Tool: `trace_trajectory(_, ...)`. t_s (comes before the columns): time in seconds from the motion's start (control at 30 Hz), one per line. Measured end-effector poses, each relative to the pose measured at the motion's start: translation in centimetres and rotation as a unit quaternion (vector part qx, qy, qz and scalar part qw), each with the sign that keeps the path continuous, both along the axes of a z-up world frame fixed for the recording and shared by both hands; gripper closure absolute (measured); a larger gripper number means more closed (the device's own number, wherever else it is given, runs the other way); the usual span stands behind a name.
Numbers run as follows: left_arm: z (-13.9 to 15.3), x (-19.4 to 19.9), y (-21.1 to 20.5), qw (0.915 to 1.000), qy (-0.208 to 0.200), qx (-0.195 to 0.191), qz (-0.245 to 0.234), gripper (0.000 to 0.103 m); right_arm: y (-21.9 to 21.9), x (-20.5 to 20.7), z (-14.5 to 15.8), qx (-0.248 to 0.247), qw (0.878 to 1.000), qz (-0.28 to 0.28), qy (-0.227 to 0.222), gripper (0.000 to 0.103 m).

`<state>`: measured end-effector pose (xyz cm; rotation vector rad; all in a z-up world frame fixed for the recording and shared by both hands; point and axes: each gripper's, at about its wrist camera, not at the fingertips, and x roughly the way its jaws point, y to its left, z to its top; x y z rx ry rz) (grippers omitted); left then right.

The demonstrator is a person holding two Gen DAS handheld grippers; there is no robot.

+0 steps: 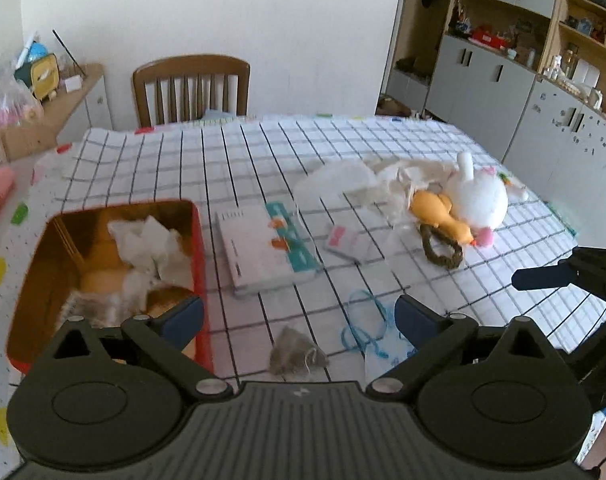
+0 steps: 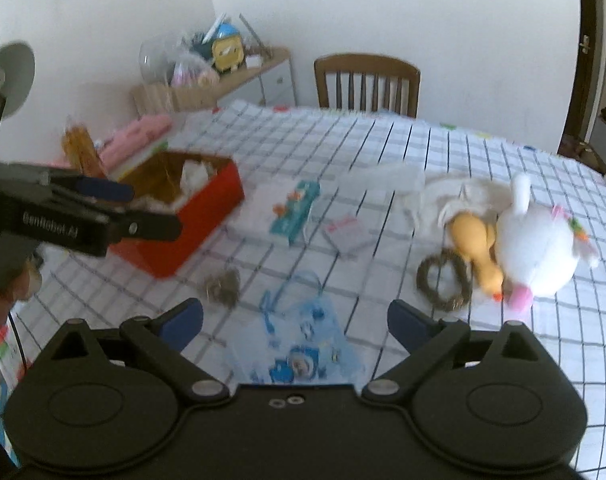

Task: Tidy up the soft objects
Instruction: 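Grasp the tea bag with the left tool while the right tool grasps the blue mask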

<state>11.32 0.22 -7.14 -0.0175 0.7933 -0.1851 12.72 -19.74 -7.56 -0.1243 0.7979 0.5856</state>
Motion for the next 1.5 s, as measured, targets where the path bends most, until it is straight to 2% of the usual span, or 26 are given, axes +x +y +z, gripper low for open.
trace_trajectory(0.2, -2.1, 0.2, -0.8, 0.9997, 0.016, 0.013, 0.01, 0.001, 0.5, -0.5, -2.5, -0.016, 0.999, 0.043, 0.015, 0.004)
trace_trajectory(0.67, -5.8, 1.5, -3.0, 0.9977, 0.046, 0.042, 0.025, 0.001, 1.2, 0.5, -6.0, -0.059, 0.993, 0.09, 0.039, 0.004)
trace_trajectory(1.07, -7.8, 2.5, -2.8, 0.9961, 0.07, 0.03, 0.045, 0.002, 2.3, 1.2, -7.6, -0.069, 0.99, 0.117, 0.044, 0.004)
trace_trajectory(1.23, -8.4, 2.8, -2.5, 0.9948, 0.081, 0.028, 0.054, 0.017, 2.9, 1.2, -7.9, -0.08, 0.989, 0.123, 0.028, 0.003)
trace_trajectory(1.3, -8.5, 3.0, -2.3, 0.9943, 0.084, 0.03, 0.058, 0.027, 3.2, 1.4, -8.0, -0.09, 0.988, 0.125, 0.02, 0.003)
trace_trajectory(1.37, -8.6, 3.1, -2.2, 0.994, 0.085, 0.037, 0.059, 0.033, 3.3, 1.6, -8.2, -0.097, 0.988, 0.122, 0.015, 0.003)
trace_trajectory(1.43, -8.6, 3.0, -2.2, 0.9941, 0.083, 0.042, 0.057, 0.034, 3.4, 1.8, -8.3, -0.105, 0.987, 0.12, 0.013, 0.003)
trace_trajectory(1.5, -8.6, 3.0, -2.4, 0.9942, 0.08, 0.05, 0.053, 0.044, 3.4, 2.0, -8.5, -0.109, 0.987, 0.12, 0.014, 0.003)
